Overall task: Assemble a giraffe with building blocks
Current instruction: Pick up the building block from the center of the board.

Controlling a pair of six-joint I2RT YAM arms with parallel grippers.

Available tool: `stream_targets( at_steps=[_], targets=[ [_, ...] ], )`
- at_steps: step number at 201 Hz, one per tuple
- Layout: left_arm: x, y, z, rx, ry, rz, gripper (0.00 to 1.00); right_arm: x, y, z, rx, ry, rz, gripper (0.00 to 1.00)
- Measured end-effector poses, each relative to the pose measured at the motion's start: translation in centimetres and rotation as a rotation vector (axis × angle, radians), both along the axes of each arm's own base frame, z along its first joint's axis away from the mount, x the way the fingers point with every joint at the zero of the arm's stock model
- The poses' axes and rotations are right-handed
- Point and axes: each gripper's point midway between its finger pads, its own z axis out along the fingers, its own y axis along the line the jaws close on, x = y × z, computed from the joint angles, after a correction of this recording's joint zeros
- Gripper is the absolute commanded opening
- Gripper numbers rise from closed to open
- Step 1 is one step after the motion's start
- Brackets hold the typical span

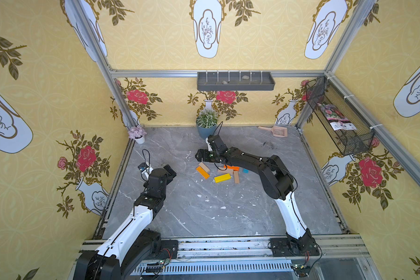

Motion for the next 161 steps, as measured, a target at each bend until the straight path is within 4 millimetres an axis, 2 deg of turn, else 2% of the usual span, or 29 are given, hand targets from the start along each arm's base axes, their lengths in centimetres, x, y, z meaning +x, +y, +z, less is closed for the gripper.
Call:
stream_targets(
  at_steps=[9,24,50,71,108,142,161],
  targets=[
    [-0.2,0.5,-0.1,0.001,-0.001,0.033,0.99,-0.9,-0.4,0.5,-0.039,-0.034,0.021,0.61],
    [-0.5,1.2,-0.4,0.007,0.002,0.075,0.99,-2.7,-0.9,0.0,-0.107,-0.062,0.071,0.57],
    [-0.6,1.2,-0.9,-0.012,0.022,0.092,0.99,-6.0,-2.0,-2.6,-0.233,-0.058,0.167,0.56],
    [0.1,0.3,-1.2,-0.029,0.053,0.055,0.99,-7.4,-2.0,-3.4,-0.284,-0.066,0.223,0.57],
    [1.4,-0.9,-2.2,-0.025,0.136,0.001,0.99,-8.7,-1.3,-4.5,-0.348,-0.105,0.278,0.58],
    [1.7,-1.5,-2.5,-0.028,0.165,-0.024,0.99,-8.3,-1.1,-4.9,-0.376,-0.141,0.277,0.58],
    [1.6,-1.5,-2.6,-0.029,0.169,-0.027,0.99,-8.6,-1.3,-5.9,-0.395,-0.124,0.283,0.59]
  ],
)
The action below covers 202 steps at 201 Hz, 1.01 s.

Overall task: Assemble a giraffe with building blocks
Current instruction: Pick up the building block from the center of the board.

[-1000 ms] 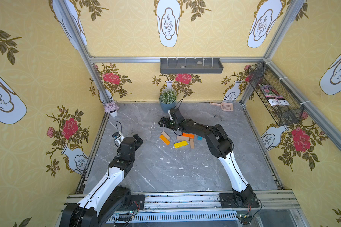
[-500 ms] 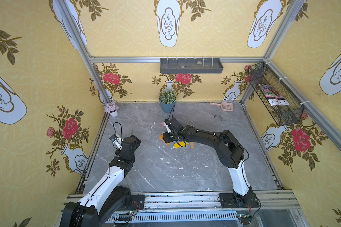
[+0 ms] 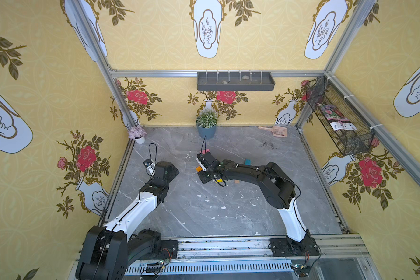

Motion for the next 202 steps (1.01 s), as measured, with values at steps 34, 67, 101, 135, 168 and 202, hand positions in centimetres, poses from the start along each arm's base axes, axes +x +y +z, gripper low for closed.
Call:
stream_targets(
  at_steps=[34,67,101,135,168,202],
  targets=[
    [-0.1,0.0,0.3,-0.003,-0.010,-0.004,0.99,-0.2,0.2,-0.1,-0.017,-0.005,0.009,0.60],
    [-0.2,0.0,0.3,-0.001,-0.011,-0.006,0.99,0.1,0.2,-0.2,-0.031,-0.018,0.002,0.59],
    [-0.2,0.0,0.2,0.001,-0.006,-0.007,0.99,0.5,1.3,-0.6,-0.061,-0.076,0.006,0.44],
    [-0.2,0.0,0.2,0.004,-0.004,-0.009,0.99,0.0,1.9,-0.5,-0.081,-0.144,0.004,0.22],
    [-0.2,0.0,0.5,0.002,-0.014,-0.009,0.99,-0.7,0.1,-0.2,-0.118,-0.156,-0.007,0.11],
    [-0.2,0.0,0.4,0.002,-0.013,-0.009,1.00,-0.5,-2.3,1.7,-0.129,-0.156,-0.063,0.11]
  ],
)
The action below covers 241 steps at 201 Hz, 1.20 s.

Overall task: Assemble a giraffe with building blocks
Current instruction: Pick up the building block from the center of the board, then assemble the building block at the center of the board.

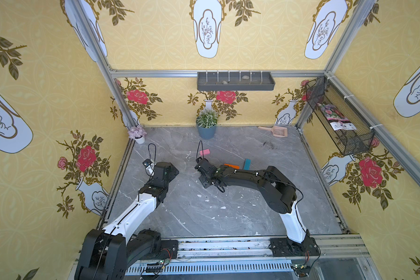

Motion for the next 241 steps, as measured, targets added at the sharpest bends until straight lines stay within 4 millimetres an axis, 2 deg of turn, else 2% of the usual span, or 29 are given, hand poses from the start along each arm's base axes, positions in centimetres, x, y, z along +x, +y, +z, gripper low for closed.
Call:
stream_targets(
  at_steps=[22,38,62,97,125,144,168,194,241],
  targets=[
    [0.0,0.0,-0.1,0.003,0.003,-0.004,1.00,2.4,-1.5,1.8,0.054,-0.006,-0.079,0.11],
    [0.0,-0.1,-0.1,0.000,0.003,-0.008,1.00,4.6,-3.1,2.4,0.085,0.003,-0.149,0.11],
    [0.3,-0.8,-0.5,-0.019,0.004,-0.043,0.99,8.0,-4.3,3.1,0.143,0.020,-0.231,0.11],
    [1.4,-3.6,-1.8,-0.060,0.055,-0.174,0.99,12.3,-4.3,3.5,0.217,0.035,-0.282,0.11],
    [2.6,-6.3,-2.1,-0.076,0.081,-0.288,0.99,14.6,-5.1,2.5,0.234,0.051,-0.313,0.11],
    [3.0,-8.7,-2.3,-0.072,0.098,-0.382,0.99,15.6,-5.5,1.5,0.233,0.068,-0.325,0.11],
    [3.6,-11.0,-2.8,-0.063,0.123,-0.470,0.99,15.6,-4.7,0.5,0.232,0.097,-0.301,0.11],
    [4.0,-11.7,-3.4,-0.054,0.144,-0.499,0.99,15.3,-4.3,-0.5,0.229,0.123,-0.286,0.12],
    [4.0,-11.8,-3.4,-0.054,0.147,-0.506,0.99,15.3,-3.1,-1.6,0.222,0.128,-0.272,0.12]
  ],
)
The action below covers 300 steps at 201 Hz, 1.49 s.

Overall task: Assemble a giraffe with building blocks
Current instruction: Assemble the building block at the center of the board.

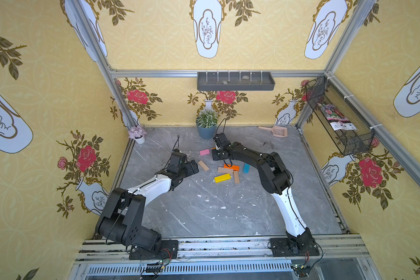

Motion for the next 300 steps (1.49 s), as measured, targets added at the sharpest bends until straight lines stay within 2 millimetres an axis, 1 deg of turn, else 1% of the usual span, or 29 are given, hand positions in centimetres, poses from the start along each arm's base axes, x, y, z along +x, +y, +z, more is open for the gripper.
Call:
stream_targets(
  at_steps=[29,46,149,180,203,213,232,244,253,259,279,295,300],
  targets=[
    [0.0,0.0,0.3,0.000,-0.009,-0.001,0.99,-0.1,0.6,0.2,-0.001,-0.011,0.008,0.12],
    [0.0,0.1,0.3,0.003,-0.007,0.000,0.99,0.1,0.5,-0.2,-0.010,-0.013,-0.001,0.12],
    [-0.5,0.4,0.6,0.012,-0.010,-0.002,0.99,-0.2,1.0,-0.2,-0.051,-0.035,-0.008,0.14],
    [-0.5,0.4,0.7,0.012,-0.012,0.000,0.99,-0.1,1.1,-0.2,-0.054,-0.038,-0.006,0.17],
    [-0.5,0.4,0.7,0.013,-0.012,0.000,0.99,-0.2,1.1,-0.3,-0.054,-0.038,-0.005,0.25],
    [-0.6,0.5,0.7,0.016,-0.011,0.002,0.99,-0.2,1.1,-0.3,-0.055,-0.038,-0.006,0.32],
    [-0.6,0.5,0.7,0.016,-0.011,0.002,0.99,-0.1,1.1,-0.3,-0.056,-0.039,-0.007,0.41],
    [-0.6,0.5,0.8,0.016,-0.013,0.003,0.99,-0.2,1.0,-0.3,-0.057,-0.039,-0.007,0.46],
    [-0.5,0.5,0.9,0.016,-0.017,0.004,0.99,-0.3,0.9,-0.2,-0.059,-0.038,-0.007,0.52],
    [-0.5,0.5,0.9,0.017,-0.017,0.004,0.99,-0.5,0.8,0.0,-0.061,-0.036,-0.007,0.53],
    [-0.5,0.7,0.9,0.023,-0.018,0.008,0.99,-0.9,0.1,1.5,-0.061,-0.045,-0.012,0.56],
    [-0.5,0.7,0.9,0.025,-0.017,0.010,0.99,-1.4,-0.7,3.5,-0.059,-0.069,-0.019,0.57],
    [-0.5,0.8,0.8,0.028,-0.016,0.011,0.99,-1.5,-1.1,4.5,-0.055,-0.083,-0.020,0.57]
  ],
)
